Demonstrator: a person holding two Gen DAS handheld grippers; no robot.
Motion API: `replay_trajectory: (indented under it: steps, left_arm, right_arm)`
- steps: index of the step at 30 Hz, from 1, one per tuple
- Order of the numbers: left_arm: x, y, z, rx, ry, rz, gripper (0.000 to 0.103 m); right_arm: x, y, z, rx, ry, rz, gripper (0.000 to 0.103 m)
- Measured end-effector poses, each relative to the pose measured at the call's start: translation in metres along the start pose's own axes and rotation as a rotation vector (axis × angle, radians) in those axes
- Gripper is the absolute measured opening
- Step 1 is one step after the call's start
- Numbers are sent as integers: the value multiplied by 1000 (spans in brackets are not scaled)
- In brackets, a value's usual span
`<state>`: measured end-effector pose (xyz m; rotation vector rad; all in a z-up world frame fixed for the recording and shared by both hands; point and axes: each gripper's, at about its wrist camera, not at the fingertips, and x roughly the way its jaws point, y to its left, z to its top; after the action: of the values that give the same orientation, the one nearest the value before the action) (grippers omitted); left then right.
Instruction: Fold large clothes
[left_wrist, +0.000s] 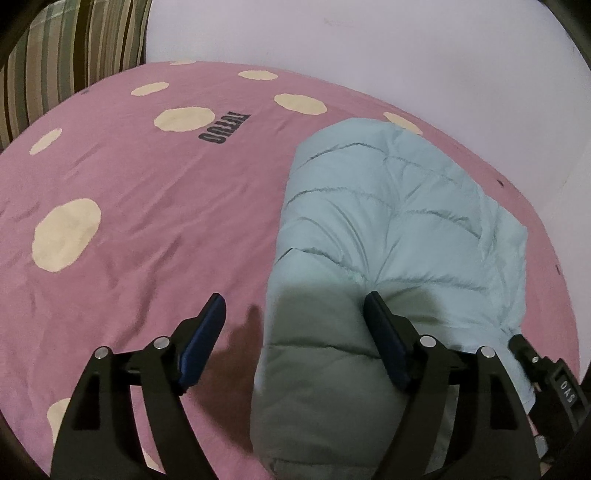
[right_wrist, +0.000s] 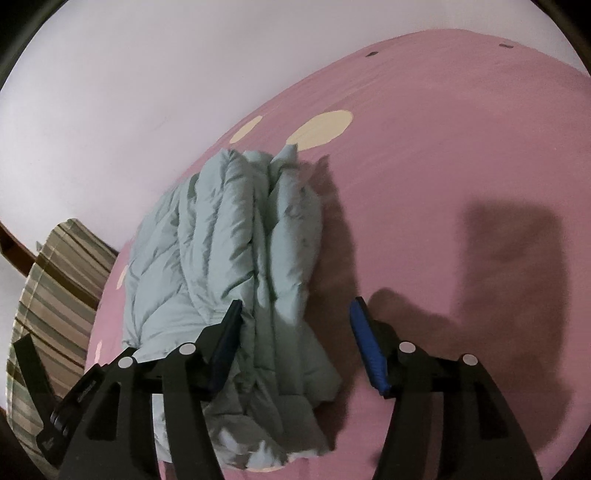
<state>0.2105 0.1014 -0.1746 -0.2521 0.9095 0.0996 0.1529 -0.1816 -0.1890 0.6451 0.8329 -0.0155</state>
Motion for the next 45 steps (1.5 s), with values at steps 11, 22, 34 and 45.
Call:
replay_trajectory:
  steps: [11,22,34,45]
  left_arm:
    - [-62,-11,-4,107,-94,109,92]
    - [-152,-17,-9,148,-222,112,95]
    - [-188,-17,-26,142,-256,92,96]
    - [-190,-20,-35,152,-255,80,96]
  right_arm:
    - [-61,33,8,-187,-104,-224,62]
    - [-131,80,-7,-371,-207,-226,73]
    - [-157,96,-26,-428,-252,-214,74]
    - [-165,98,-33,-441,-262,-211,74]
